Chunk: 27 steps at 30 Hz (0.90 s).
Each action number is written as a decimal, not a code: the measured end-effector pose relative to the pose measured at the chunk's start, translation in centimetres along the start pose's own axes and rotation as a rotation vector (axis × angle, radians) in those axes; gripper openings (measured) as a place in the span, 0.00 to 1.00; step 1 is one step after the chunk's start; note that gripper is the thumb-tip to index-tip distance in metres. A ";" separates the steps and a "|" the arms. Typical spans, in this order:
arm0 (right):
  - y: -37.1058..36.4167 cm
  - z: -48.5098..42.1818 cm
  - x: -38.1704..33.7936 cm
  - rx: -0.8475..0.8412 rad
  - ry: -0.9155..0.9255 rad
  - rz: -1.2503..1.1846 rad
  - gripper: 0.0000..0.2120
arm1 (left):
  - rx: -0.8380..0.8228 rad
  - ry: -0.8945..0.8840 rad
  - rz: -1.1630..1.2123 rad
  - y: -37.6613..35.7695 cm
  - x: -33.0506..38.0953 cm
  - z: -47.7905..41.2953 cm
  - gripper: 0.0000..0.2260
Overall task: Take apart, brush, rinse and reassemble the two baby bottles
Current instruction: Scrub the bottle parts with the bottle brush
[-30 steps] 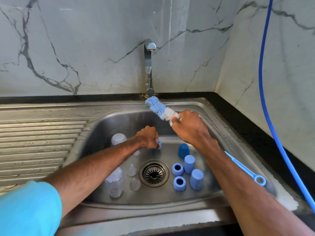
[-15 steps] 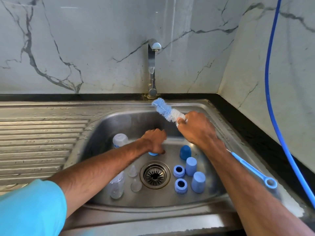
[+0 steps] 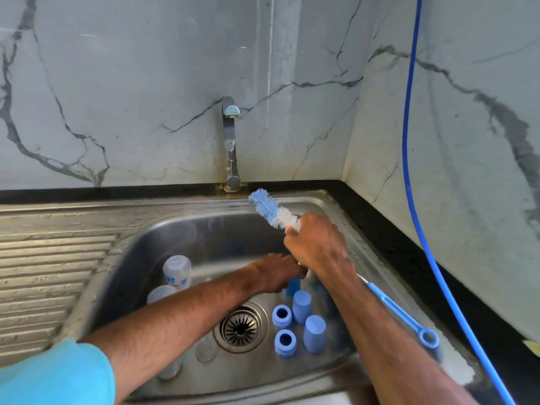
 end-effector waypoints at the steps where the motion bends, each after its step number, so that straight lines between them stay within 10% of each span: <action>1: 0.1 0.0 0.0 -0.002 -0.001 0.005 0.13 | 0.006 0.017 0.009 0.1 -0.3 0.1 0.23; 11: 1.2 1.2 -1.7 -0.072 0.115 -0.123 0.10 | 0.320 0.412 0.762 6.4 -6.5 9.5 0.17; 18: 1.9 3.8 -4.7 -0.082 0.361 -0.321 0.25 | 0.655 0.804 1.835 7.2 -8.8 19.3 0.18; 27: 4.3 4.4 -5.3 -0.041 0.408 -0.265 0.19 | 0.750 0.623 2.246 7.5 -10.2 21.8 0.20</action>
Point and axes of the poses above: each hand's wrist, its own z-axis away from the middle knuckle, its own y-axis out of the back of the hand, x = y × z, the point moved 4 cm from there along -z, towards the middle knuckle, and after that the axes turned 6 degrees about z, right-handed, at the moved point
